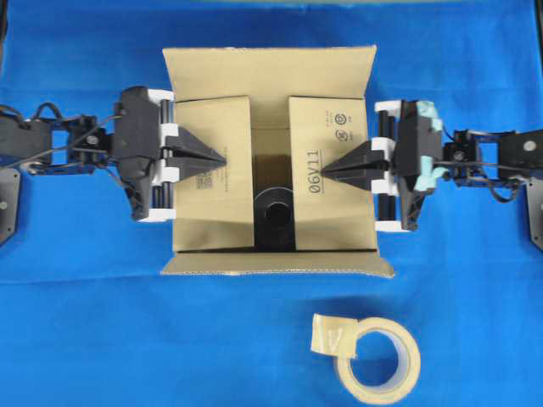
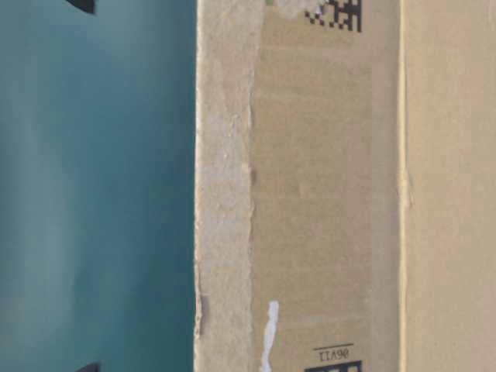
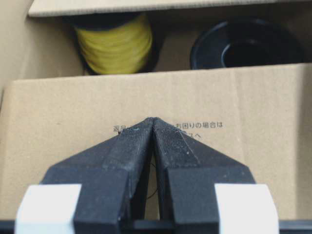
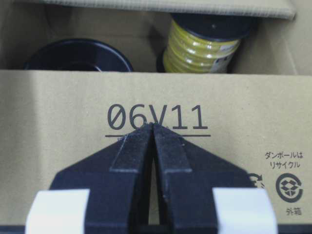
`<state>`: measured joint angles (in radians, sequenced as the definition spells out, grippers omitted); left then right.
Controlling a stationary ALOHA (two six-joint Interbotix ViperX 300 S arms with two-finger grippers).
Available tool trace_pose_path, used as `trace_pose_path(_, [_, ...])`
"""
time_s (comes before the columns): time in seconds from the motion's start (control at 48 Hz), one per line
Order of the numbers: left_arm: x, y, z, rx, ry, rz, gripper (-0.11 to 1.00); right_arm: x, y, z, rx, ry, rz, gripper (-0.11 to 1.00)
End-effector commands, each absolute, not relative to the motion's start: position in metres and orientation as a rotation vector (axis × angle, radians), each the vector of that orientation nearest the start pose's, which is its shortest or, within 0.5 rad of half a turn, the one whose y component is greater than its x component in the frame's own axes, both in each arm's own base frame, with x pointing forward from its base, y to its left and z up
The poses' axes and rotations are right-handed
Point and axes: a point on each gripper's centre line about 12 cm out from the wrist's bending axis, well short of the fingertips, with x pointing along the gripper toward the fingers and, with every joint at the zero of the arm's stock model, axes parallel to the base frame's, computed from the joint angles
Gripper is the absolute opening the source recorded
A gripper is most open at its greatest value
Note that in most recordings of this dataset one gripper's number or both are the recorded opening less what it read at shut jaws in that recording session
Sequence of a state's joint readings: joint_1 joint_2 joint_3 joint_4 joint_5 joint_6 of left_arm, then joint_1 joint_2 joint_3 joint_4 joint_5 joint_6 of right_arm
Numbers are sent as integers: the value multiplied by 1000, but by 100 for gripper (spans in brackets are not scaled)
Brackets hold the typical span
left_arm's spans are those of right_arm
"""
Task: Close the cardboard box.
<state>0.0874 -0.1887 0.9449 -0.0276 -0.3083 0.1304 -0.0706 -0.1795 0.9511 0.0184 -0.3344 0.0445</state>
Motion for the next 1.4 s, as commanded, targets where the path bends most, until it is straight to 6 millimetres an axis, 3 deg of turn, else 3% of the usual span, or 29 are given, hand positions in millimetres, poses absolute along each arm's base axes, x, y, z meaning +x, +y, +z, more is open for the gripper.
trace_pose_path(0.0, [335,31,179,76,437,76,0,334,-26,178,83,408,-96,0])
trace_pose_path(0.146, [336,32,170,70,464,78,0,333,-27,176,84,416,-98,0])
trace_pose_path(0.48, [344,35,177,80,430,84,0,333,-27,174,88,425,-101,0])
trace_pose_path(0.917, [397,83,204,78,325,195,0,334,-27,175,87,420,-101,0])
trace_pose_path(1.126, [413,105,198,72,330,238,0,334,-27,175,87,420,-101,0])
trace_pose_path(1.376, [424,110,185,71,353,240,0,334,-27,175,87,420,-101,0])
